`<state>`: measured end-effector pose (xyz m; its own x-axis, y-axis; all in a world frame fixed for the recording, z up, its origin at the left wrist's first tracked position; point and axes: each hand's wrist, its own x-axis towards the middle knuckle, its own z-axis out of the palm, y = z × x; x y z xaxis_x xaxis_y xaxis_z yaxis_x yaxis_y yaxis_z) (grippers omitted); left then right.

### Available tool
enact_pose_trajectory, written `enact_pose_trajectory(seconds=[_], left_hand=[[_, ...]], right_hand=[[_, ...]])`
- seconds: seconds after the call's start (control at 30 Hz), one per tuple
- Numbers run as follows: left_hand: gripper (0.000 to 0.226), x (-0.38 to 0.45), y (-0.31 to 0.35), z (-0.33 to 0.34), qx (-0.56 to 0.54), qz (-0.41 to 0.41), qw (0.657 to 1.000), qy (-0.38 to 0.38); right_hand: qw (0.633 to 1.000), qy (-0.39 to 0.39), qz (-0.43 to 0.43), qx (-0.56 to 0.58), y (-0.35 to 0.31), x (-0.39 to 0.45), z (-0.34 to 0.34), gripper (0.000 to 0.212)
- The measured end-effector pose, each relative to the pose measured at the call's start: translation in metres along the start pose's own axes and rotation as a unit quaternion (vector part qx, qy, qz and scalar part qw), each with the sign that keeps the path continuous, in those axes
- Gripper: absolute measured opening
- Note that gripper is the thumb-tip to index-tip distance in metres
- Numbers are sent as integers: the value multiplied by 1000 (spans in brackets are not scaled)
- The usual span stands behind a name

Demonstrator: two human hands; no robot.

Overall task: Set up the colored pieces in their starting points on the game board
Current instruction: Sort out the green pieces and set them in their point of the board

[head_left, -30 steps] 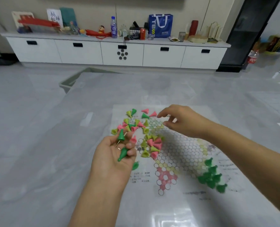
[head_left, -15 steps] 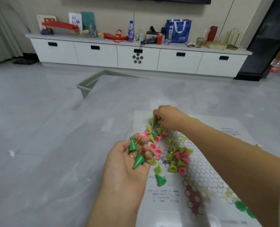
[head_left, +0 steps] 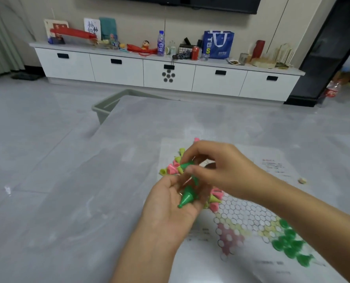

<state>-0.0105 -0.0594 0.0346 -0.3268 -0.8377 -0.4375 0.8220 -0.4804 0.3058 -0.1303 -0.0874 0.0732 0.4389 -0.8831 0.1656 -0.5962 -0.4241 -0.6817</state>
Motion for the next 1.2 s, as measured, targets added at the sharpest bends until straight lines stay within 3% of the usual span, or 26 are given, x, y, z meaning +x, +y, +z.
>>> enact_pose_trajectory(seconds=[0.13,0.23,0.33,0.43,0.53,0.63,0.73,0.83,0.97,1.2], left_hand=[[30,-2,-14,2,3,-49,999,-17],[19,-4,-22,4,69,-31,997,24],[15,-2,-27,7,187,15,982,39],[19,-2,-35,8,339,36,940,23],[22,-2,-48,6,435,12,900,-17],[23,1,-59,5,486,21,873,-33],[26,5,-65,10,487,27,872,-42],[24,9,-74,11,491,16,869,-60],[13,15,-86,11,513,15,856,-59],[14,17,-94,10,518,19,854,-50]], right_hand=[[999,24,21,42,-2,-26,-11,11],[989,119,43,76,4,-47,-32,11],[949,259,82,158,17,-75,-47,11],[903,346,114,230,35,-100,-45,16],[899,320,149,260,50,-110,-33,14],[931,227,126,255,54,-113,-25,15],[960,164,92,208,60,-117,-23,13],[971,155,80,161,69,-122,-23,8],[976,149,76,137,75,-129,-29,10],[973,137,109,150,79,-135,-38,11]])
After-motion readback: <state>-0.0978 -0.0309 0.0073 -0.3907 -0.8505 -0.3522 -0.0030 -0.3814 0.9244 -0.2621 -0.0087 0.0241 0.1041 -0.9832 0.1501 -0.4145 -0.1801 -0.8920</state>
